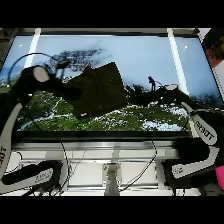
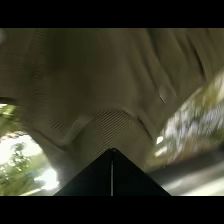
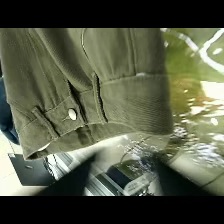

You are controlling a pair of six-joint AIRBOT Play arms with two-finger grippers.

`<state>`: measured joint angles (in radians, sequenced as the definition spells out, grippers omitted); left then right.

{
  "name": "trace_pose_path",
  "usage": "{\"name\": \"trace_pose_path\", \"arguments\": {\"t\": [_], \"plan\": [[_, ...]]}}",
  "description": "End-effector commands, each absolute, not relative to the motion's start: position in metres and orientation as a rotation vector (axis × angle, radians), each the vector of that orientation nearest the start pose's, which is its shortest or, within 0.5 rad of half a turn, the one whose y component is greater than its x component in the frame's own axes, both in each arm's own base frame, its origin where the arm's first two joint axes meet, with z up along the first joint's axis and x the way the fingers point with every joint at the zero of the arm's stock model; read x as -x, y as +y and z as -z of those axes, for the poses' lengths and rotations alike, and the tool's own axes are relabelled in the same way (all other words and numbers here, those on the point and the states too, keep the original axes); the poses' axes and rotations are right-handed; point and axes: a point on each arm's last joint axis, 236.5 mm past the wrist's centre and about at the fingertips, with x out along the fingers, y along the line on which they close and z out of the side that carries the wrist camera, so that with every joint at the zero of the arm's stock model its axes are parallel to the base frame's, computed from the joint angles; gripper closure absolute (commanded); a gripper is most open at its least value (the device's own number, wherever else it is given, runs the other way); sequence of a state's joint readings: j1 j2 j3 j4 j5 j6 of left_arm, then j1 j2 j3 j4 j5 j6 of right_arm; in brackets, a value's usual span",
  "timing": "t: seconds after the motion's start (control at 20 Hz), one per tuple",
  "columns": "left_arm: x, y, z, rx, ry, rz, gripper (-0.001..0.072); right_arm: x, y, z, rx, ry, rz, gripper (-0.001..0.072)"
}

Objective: Fold the clothes and pants, and hang the long-sleeved shirts on hangers.

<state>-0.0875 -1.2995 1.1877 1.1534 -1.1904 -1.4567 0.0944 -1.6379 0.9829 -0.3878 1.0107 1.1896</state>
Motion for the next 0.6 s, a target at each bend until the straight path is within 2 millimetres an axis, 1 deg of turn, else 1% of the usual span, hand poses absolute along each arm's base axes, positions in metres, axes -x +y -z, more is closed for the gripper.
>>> {"name": "trace_pose_path", "arguments": {"t": [0.0,0.05,0.1,0.25,0.5,0.55], "plan": [[-0.397,-0.073,-0.027,0.459,1.209,0.265,0.0621,-0.377,0.242,0.088,-0.933,1.387,-0.465,0.0075],[-0.398,-0.067,-0.027,0.468,1.205,0.252,0.0505,-0.378,0.241,0.093,-0.939,1.391,-0.424,0.0076],[-0.398,-0.065,-0.027,0.471,1.203,0.247,0.043,-0.379,0.241,0.095,-0.948,1.395,-0.397,0.0076],[-0.398,-0.068,-0.027,0.465,1.205,0.255,0.0427,-0.381,0.239,0.095,-0.999,1.405,-0.352,0.0079],[-0.397,-0.071,-0.027,0.459,1.207,0.261,0.0427,-0.404,0.233,0.102,-1.095,1.332,-0.202,0.0097],[-0.397,-0.071,-0.027,0.459,1.207,0.261,0.0428,-0.408,0.233,0.104,-1.12,1.321,-0.164,0.0152]]}}
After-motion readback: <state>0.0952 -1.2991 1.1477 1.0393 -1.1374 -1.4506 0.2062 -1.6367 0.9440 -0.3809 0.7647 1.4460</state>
